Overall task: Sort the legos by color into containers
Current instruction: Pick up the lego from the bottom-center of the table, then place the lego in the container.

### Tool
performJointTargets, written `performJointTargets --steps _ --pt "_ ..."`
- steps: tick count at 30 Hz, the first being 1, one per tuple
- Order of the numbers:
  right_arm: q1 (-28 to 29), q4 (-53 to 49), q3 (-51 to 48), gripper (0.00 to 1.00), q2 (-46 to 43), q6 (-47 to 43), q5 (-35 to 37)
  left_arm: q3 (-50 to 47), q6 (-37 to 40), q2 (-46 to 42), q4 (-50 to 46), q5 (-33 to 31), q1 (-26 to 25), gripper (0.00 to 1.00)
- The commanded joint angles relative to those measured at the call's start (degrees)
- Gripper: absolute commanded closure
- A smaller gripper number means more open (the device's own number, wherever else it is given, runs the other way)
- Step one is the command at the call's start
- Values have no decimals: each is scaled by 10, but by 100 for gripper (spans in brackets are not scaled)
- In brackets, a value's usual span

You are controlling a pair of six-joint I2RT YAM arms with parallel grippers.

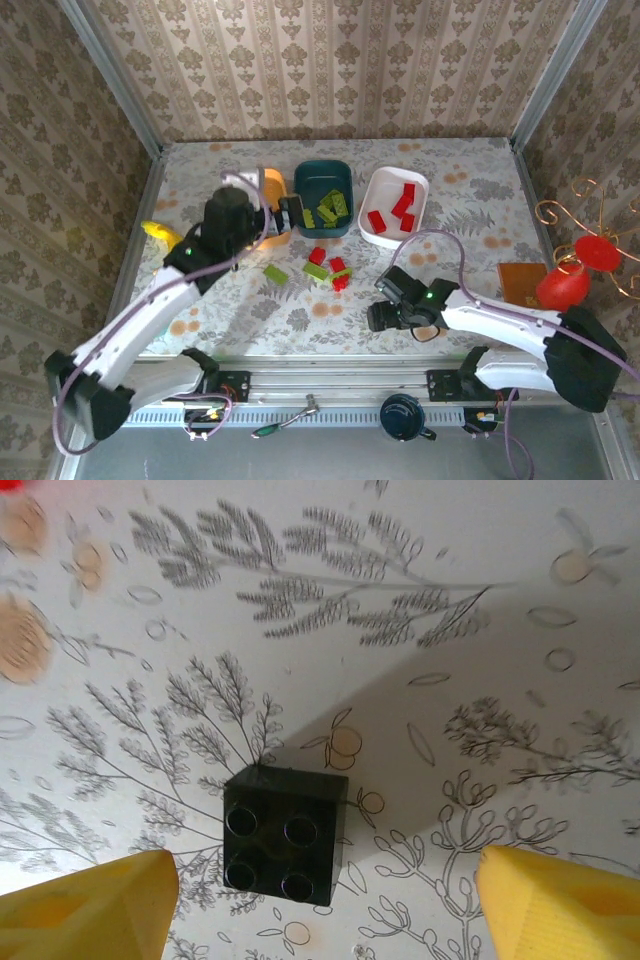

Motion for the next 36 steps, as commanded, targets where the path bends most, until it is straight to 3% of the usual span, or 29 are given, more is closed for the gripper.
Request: performJointTargets --steps 1,6,12,18,26,32,34,36 --pt "11 19 21 24 34 10 16 -52 7 -62 -29 -113 -64 0" --pt "25 50 43 38 83 -4 -1 -145 -55 -169 -52 -163 -134 0" --pt "32 96 85 70 88 -39 -23 -212 -114 -254 -115 -208 -164 0" --pt "18 132 237 78 136 -108 -45 -263 -175 -320 -189 -237 -164 0" --pt "-14 160 543 79 388 -139 -112 -296 -227 -350 -246 -238 -163 0" --pt "-34 112 785 76 583 -121 -144 -318 -256 -353 -253 -221 -162 0" --pt "-43 98 848 63 632 -106 -159 -321 -257 -351 -254 -217 -161 0" --pt "-52 96 879 40 654 -91 -175 -321 -256 -348 -255 -214 -160 0"
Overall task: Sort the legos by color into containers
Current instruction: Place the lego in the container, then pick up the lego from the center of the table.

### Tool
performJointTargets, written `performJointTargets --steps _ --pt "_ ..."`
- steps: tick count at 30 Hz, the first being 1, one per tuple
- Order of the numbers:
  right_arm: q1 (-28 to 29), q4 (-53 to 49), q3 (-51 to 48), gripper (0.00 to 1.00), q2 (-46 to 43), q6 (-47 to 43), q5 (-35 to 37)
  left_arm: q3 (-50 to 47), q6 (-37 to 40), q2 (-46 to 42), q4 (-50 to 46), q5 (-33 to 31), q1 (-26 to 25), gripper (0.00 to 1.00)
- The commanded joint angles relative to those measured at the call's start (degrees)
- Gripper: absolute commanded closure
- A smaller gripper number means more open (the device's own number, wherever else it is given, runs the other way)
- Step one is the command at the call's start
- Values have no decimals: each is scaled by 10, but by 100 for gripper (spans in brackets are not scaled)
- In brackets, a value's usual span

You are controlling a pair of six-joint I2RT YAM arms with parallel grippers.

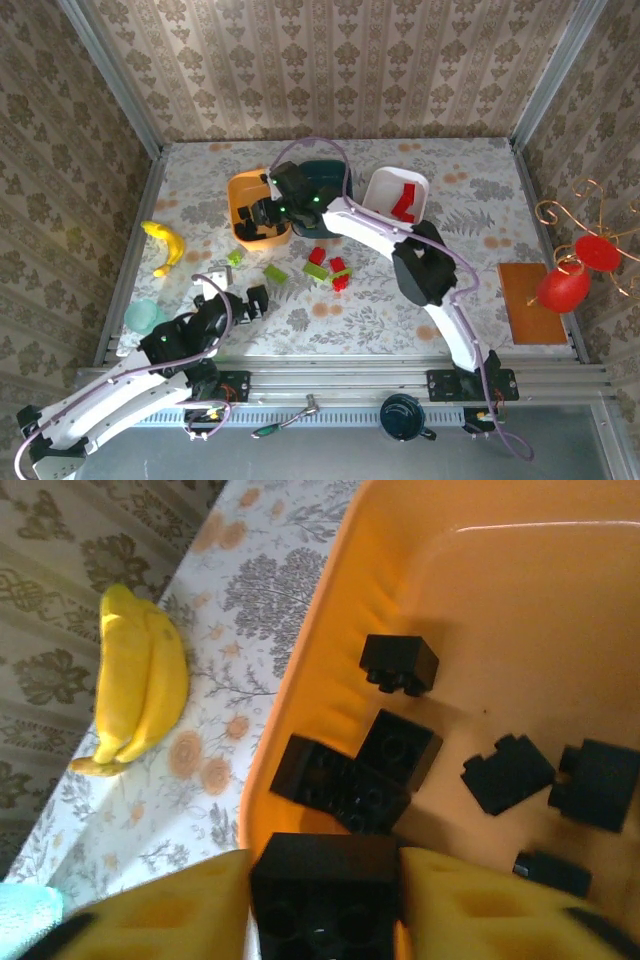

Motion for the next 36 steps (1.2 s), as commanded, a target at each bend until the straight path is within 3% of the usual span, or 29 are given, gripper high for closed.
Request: performJointTargets --steps 1,5,12,22,30,36 --pt "-16 -30 50 34 21 23 -39 -4 -17 1 -12 7 1 0" --pt "-17 -5 -7 27 -36 13 -27 -4 12 31 25 66 29 0" --pt "-19 69 -244 26 -202 -11 14 0 55 185 165 277 178 0" --pt "-43 120 -489 26 -380 -14 37 115 59 426 180 278 237 13" --pt "-75 121 -564 27 -465 -24 37 173 54 555 162 294 237 12" --pt "-93 139 -614 27 -508 -26 23 207 36 619 178 268 224 11"
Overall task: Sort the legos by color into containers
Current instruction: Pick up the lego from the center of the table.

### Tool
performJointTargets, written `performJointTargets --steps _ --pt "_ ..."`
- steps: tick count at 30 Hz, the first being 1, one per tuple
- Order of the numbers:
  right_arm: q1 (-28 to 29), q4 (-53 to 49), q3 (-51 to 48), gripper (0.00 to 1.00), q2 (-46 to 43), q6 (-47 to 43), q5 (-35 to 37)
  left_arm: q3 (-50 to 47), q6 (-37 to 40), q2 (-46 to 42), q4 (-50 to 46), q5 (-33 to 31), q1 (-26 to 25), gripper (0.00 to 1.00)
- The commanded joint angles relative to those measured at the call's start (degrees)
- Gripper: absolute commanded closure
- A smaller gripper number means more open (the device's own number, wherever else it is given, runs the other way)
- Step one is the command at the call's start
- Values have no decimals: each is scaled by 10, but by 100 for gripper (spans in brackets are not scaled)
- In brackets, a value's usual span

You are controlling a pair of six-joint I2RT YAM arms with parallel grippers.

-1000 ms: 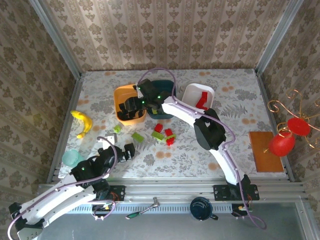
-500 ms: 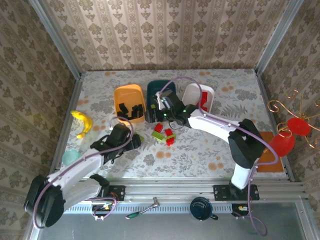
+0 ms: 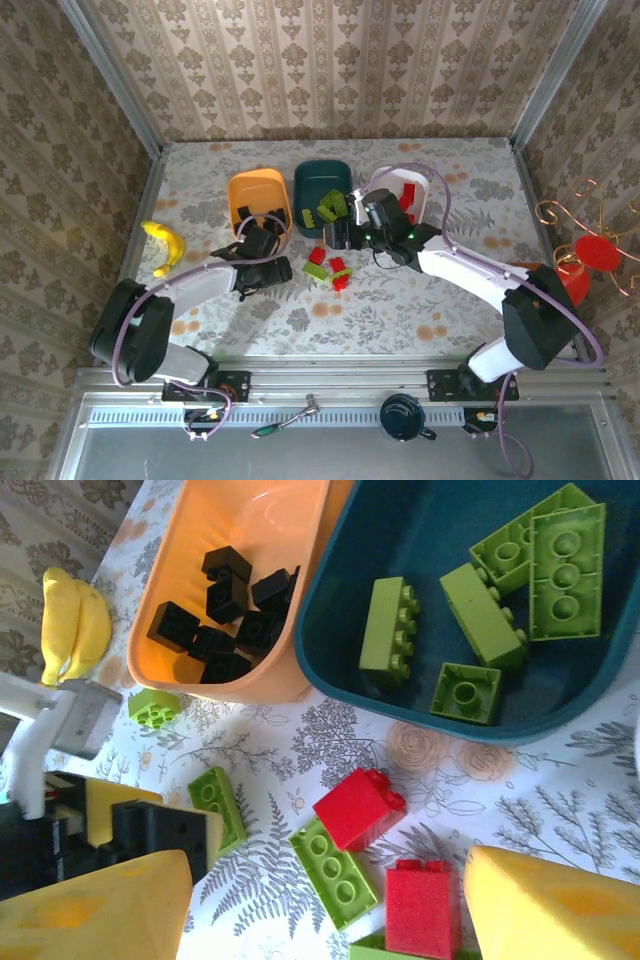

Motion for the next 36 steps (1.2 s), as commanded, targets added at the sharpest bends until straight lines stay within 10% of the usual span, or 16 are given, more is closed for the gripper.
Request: performJointTargets --steps 1,8,19,36 --pt "-8 15 -22 26 -28 -11 -5 30 -15 24 3 -20 -10 11" --pt "-15 31 -57 27 -68 -9 -14 60 -19 82 11 -21 -23 15" --pt "-19 41 -69 26 -83 0 -22 65 -3 108 -26 -32 -56 57" --pt "-36 36 -107 26 -157 25 11 150 33 19 -56 -94 -135 69"
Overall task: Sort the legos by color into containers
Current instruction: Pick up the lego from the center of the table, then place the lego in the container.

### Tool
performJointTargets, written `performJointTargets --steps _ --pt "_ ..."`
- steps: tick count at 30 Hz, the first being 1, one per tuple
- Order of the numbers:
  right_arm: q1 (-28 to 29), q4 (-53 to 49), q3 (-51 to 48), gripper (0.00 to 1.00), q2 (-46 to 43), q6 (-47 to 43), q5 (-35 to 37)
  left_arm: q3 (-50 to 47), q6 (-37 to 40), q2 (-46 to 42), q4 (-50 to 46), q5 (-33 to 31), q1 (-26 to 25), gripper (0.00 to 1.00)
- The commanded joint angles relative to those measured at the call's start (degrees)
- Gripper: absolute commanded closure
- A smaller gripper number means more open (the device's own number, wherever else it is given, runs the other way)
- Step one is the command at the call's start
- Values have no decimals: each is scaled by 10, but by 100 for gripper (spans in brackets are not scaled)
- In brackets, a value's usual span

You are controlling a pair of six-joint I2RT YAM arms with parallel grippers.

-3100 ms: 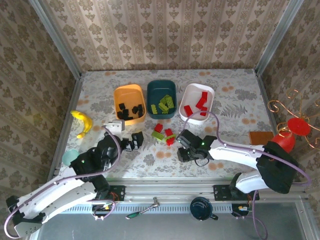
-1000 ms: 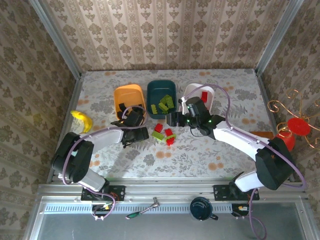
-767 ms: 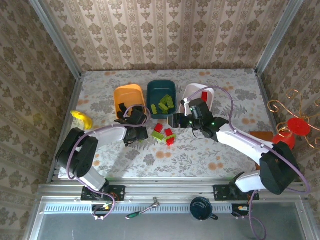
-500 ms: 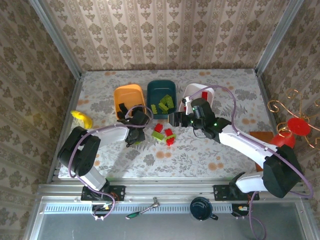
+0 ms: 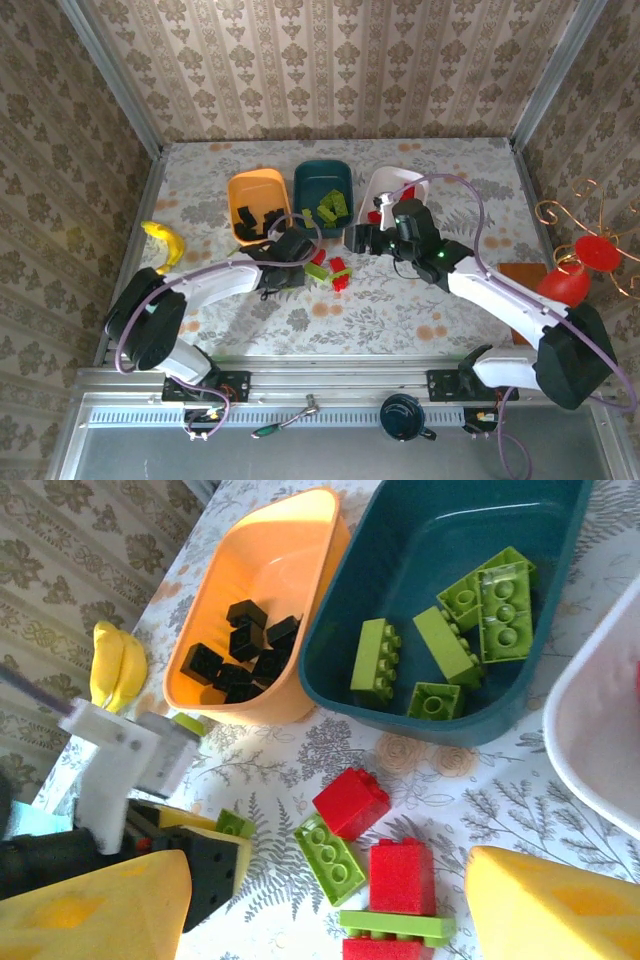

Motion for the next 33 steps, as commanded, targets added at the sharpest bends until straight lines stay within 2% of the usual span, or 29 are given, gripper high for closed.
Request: performJointTargets --steps 1,9,16,19,23,27,33 --pt "-7 4 -21 26 -31 17 18 81 33 0 -2 -19 -2 69" --pt "-9 -33 -53 25 -73 19 32 298 96 155 -9 -5 39 69" --pt "-1 -60 -77 25 -79 14 -13 475 127 297 -47 11 79 67" --pt "23 -81 -85 24 -75 0 -10 536 134 335 -66 18 83 59" --pt "68 -104 -92 21 -47 -15 25 604 135 367 -91 30 88 36" --pt "107 -111 -77 19 6 -24 51 607 138 337 -89 40 79 24" --pt "146 -96 -37 19 106 -40 91 439 137 178 10 38 48 11"
